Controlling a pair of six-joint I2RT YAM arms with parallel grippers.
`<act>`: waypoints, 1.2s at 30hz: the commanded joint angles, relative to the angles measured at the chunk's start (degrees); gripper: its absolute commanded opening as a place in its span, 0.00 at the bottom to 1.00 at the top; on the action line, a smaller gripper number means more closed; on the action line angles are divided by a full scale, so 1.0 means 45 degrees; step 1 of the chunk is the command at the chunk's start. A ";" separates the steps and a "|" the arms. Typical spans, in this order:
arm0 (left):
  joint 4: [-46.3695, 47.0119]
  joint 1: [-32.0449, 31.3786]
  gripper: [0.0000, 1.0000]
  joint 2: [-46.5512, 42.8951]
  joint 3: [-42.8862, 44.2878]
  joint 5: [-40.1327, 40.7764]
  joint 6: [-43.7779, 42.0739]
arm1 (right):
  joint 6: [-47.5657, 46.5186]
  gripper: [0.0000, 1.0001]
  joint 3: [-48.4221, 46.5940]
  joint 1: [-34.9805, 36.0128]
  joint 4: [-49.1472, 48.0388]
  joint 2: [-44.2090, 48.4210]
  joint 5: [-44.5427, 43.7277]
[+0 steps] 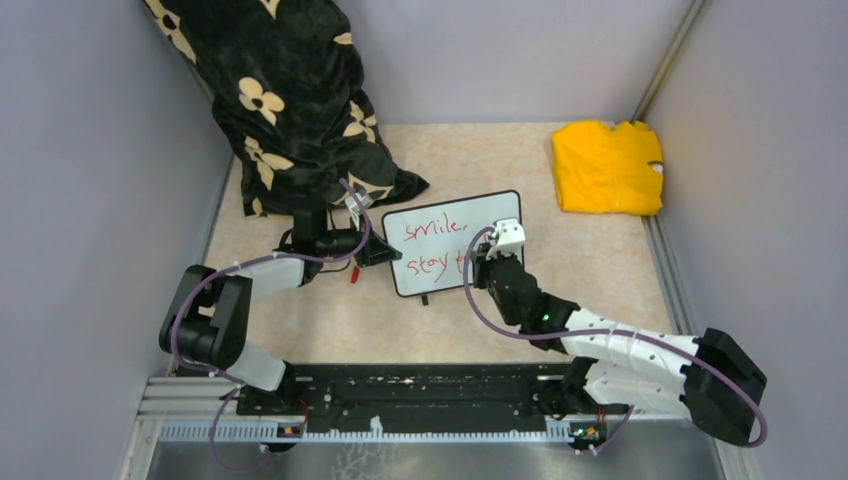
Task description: Write a sentence on the whiteboard
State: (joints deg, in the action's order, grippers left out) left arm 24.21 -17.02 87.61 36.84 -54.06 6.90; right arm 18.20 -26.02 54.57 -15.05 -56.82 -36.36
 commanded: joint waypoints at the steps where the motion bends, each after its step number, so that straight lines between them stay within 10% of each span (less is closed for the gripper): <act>1: -0.1432 -0.0320 0.00 0.0574 -0.0299 0.2048 -0.1415 | 0.0184 0.00 -0.0214 -0.0134 -0.0638 -0.0105 0.0047; 36: -0.1402 -0.0320 0.00 0.0594 -0.0297 0.2053 -0.1415 | 0.2547 0.00 0.1370 -0.0231 0.3946 0.5072 -0.0783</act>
State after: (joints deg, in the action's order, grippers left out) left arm 24.23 -17.06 87.61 36.84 -54.02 6.85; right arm 25.36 -22.87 53.82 0.69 -36.34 -36.69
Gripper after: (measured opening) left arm 0.157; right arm 0.124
